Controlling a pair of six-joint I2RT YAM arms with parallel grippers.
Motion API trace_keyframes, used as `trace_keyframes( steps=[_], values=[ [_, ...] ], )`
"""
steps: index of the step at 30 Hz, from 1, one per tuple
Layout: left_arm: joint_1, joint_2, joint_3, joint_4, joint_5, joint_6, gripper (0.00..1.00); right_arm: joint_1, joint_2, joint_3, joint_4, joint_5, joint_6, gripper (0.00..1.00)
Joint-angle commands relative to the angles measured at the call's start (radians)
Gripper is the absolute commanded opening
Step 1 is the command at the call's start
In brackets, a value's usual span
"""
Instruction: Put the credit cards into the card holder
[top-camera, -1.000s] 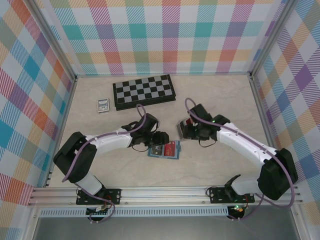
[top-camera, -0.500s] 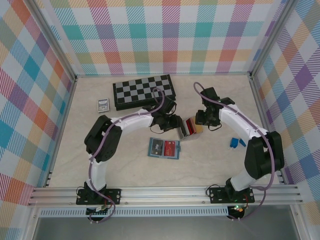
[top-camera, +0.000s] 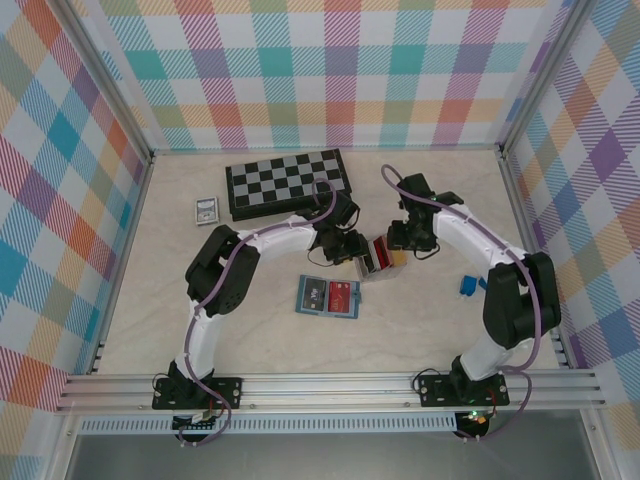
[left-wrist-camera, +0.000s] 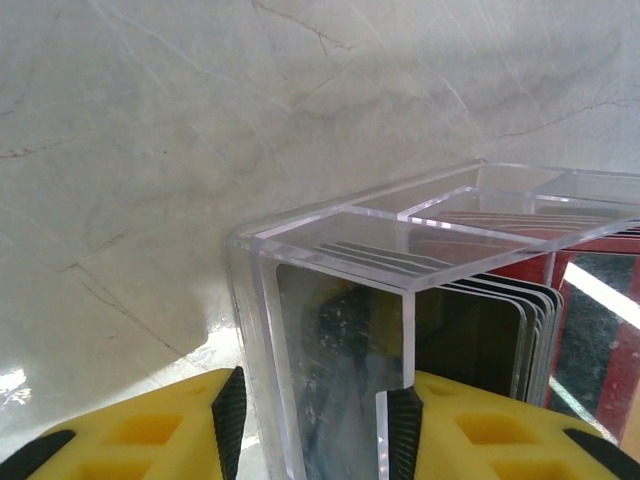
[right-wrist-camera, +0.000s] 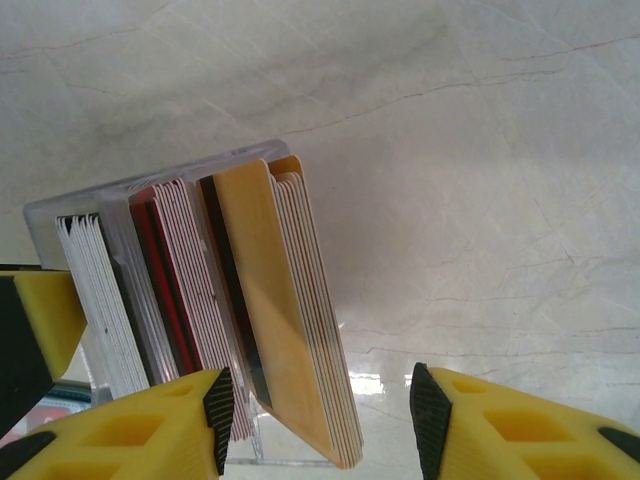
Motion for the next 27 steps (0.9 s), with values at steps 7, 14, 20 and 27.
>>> trace_keyframes(
  steps=[7, 14, 20, 27],
  values=[
    [-0.015, 0.020, -0.053, -0.054, -0.022, 0.006, 0.39, -0.003, 0.084, 0.062, -0.038, 0.045, -0.045, 0.51],
    [-0.014, 0.012, -0.063, -0.066, -0.033, 0.018, 0.37, -0.003, 0.120, 0.084, -0.065, 0.117, -0.058, 0.49],
    [-0.015, 0.006, -0.071, -0.067, -0.036, 0.023, 0.37, -0.003, 0.086, 0.087, -0.073, 0.119, -0.077, 0.47],
    [-0.015, 0.008, -0.070, -0.061, -0.029, 0.017, 0.36, -0.003, 0.065, 0.088, -0.071, 0.079, -0.084, 0.41]
  ],
)
